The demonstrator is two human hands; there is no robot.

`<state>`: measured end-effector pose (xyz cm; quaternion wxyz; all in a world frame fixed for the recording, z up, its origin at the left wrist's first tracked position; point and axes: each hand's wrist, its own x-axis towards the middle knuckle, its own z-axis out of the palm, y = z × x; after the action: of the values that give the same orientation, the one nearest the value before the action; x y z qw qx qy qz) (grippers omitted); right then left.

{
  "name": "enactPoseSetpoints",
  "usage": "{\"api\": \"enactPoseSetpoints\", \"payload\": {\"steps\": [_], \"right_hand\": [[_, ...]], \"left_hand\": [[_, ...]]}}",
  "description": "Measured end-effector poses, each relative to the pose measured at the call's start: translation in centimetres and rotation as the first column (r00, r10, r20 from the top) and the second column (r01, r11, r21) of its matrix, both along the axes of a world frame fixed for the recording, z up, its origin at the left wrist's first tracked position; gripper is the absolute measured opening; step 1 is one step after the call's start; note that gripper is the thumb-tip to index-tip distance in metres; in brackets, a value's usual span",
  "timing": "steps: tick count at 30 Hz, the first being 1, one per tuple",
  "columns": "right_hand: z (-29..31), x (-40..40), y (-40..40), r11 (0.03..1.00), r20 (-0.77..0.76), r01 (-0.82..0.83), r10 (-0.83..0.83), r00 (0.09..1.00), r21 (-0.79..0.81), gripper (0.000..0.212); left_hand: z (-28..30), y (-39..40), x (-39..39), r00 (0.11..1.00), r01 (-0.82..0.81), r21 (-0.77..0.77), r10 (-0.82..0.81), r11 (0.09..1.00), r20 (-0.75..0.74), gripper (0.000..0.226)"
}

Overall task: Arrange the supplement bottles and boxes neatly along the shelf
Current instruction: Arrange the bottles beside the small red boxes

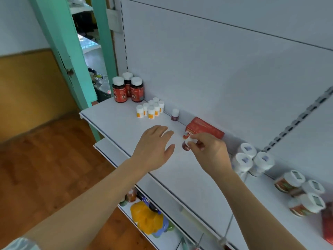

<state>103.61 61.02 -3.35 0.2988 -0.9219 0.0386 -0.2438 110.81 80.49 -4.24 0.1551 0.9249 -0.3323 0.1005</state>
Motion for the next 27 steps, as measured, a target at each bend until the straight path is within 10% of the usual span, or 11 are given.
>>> {"api": "enactPoseSetpoints", "payload": {"steps": [27], "right_hand": [[-4.5, 18.2, 3.4, 0.724, -0.16, 0.375, -0.552, 0.818, -0.579, 0.016]], "left_hand": [[-1.8, 0.4, 22.1, 0.924, 0.379, -0.052, -0.381, 0.924, -0.022, 0.048]]}}
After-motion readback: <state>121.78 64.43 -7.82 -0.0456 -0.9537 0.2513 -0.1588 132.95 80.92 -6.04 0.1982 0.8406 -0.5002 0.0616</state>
